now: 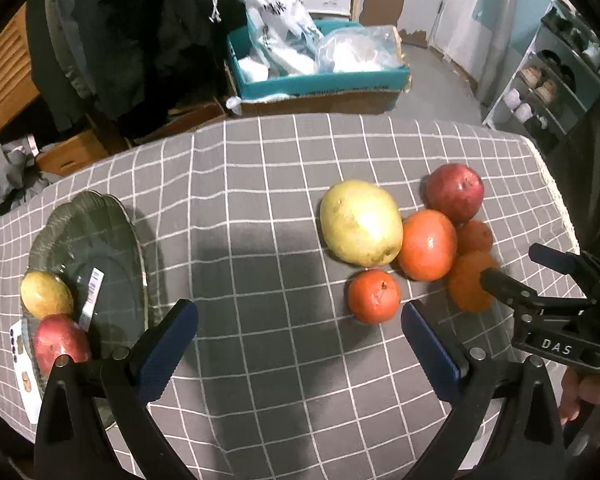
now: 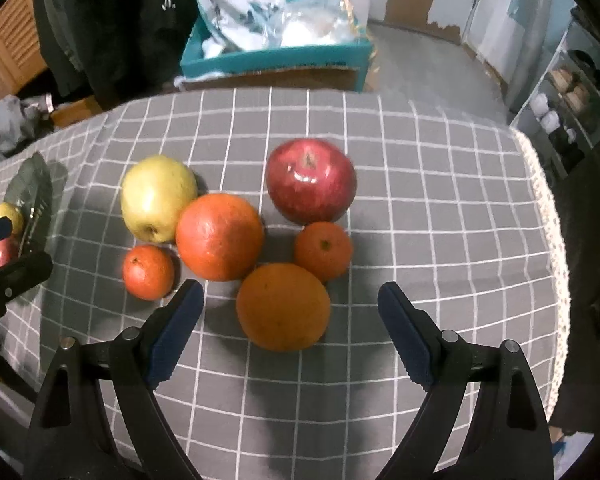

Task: Organize fruits
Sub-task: 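Close the left tool on a small tangerine while the right tool closes on the large orange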

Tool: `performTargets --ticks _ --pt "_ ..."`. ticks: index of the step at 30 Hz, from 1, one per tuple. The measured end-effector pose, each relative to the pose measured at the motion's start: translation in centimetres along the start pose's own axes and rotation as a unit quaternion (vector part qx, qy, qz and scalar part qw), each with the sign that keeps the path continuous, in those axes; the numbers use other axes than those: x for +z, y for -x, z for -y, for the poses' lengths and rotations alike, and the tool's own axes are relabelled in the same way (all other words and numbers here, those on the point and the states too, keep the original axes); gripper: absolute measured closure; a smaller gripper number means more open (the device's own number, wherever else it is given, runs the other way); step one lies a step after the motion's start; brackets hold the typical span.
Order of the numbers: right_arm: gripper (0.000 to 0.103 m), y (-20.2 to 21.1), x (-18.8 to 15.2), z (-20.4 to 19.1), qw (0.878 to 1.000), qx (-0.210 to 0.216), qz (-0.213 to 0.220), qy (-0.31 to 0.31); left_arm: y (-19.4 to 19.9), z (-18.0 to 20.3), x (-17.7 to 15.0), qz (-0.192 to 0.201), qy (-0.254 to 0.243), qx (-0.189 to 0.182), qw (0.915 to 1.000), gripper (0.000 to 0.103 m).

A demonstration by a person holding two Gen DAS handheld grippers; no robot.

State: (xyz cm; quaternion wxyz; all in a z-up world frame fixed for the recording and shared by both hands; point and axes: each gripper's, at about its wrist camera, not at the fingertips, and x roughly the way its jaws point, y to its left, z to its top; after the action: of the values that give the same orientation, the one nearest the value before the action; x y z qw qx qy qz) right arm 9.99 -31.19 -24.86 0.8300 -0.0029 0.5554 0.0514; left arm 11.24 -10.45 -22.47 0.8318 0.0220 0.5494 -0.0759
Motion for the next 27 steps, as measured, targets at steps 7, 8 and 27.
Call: performTargets --ticks 7,8,27 --pt "0.014 -3.0 -0.5 0.0 0.999 -0.004 -0.038 0.003 -1.5 0.7 -0.3 -0.015 -0.012 0.005 0.9998 0.001" --pt "0.016 -3.3 -0.6 -0.1 0.999 -0.004 -0.042 0.003 -1.7 0.7 -0.3 -0.018 -0.012 0.004 0.9998 0.001" --pt "0.039 -4.3 -2.2 1.1 0.999 0.013 -0.045 -0.010 -5.4 2.9 -0.5 -0.056 -0.015 -0.031 0.9978 0.001"
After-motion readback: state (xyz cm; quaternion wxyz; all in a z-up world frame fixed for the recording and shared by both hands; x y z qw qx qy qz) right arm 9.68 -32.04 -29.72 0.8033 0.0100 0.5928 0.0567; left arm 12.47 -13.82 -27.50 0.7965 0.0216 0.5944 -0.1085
